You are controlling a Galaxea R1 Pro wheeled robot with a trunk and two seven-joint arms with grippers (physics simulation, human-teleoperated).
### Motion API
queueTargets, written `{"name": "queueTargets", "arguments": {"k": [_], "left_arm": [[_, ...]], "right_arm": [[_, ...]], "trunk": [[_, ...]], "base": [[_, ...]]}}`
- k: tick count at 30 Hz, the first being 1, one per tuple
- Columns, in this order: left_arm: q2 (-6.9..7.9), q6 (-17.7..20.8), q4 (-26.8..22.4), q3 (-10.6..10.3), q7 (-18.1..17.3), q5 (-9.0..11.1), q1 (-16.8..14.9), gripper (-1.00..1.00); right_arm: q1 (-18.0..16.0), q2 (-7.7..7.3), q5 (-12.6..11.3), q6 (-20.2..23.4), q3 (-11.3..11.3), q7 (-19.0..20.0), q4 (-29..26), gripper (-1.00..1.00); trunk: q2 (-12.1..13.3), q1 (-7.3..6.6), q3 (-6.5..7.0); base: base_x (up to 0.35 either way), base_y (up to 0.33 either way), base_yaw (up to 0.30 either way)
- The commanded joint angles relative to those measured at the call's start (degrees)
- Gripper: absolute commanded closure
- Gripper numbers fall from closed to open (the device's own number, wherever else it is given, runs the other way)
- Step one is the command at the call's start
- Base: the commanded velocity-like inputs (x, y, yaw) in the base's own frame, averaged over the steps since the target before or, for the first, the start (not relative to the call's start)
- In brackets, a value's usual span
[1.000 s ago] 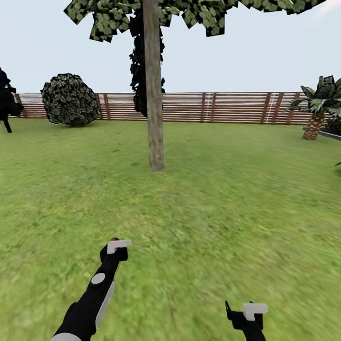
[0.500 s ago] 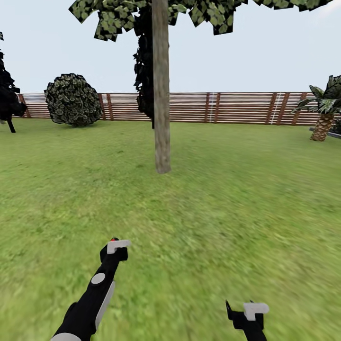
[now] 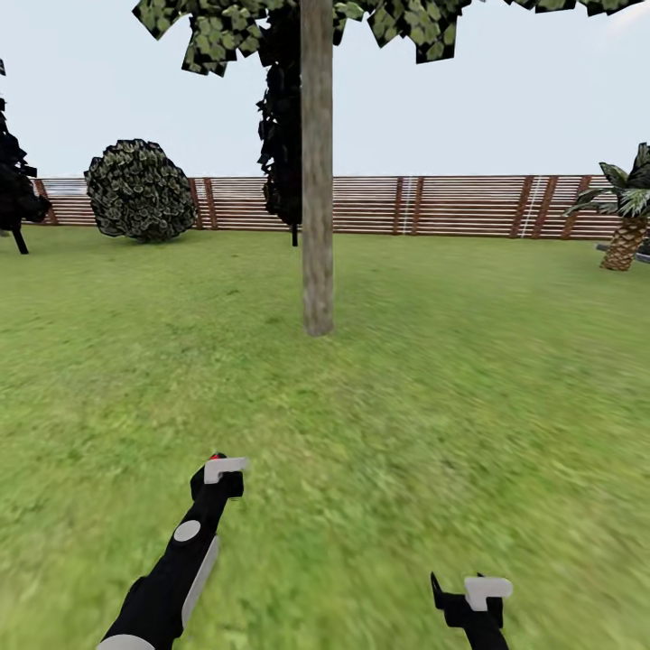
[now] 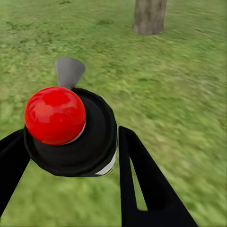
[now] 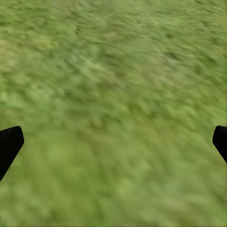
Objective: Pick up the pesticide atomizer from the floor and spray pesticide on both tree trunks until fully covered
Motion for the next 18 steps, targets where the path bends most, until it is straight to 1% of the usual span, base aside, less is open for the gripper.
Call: {"name": "queueTargets", "arguments": {"k": [1,6,10,18], "left_arm": [[0.0,0.0,0.0,0.0,0.0,0.0,0.0,1.0],[0.0,0.0,0.0,0.0,0.0,0.0,0.0,1.0],[0.0,0.0,0.0,0.0,0.0,0.0,0.0,1.0],[0.0,0.0,0.0,0.0,0.0,0.0,0.0,1.0]], "right_arm": [[0.0,0.01,0.0,0.0,0.0,0.0,0.0,-1.0],[0.0,0.02,0.0,0.0,0.0,0.0,0.0,-1.0],[0.0,0.02,-0.1,0.1,-0.1,0.0,0.0,-1.0],[0.0,0.02,-0.1,0.1,-0.1,0.0,0.0,-1.0]], "trunk": [[0.0,0.0,0.0],[0.0,0.0,-0.01],[0.0,0.0,-0.29],[0.0,0.0,-1.0]], "base": [[0.305,0.131,0.0],[0.31,0.116,0.0],[0.317,0.097,0.0],[0.333,0.018,0.0]]}}
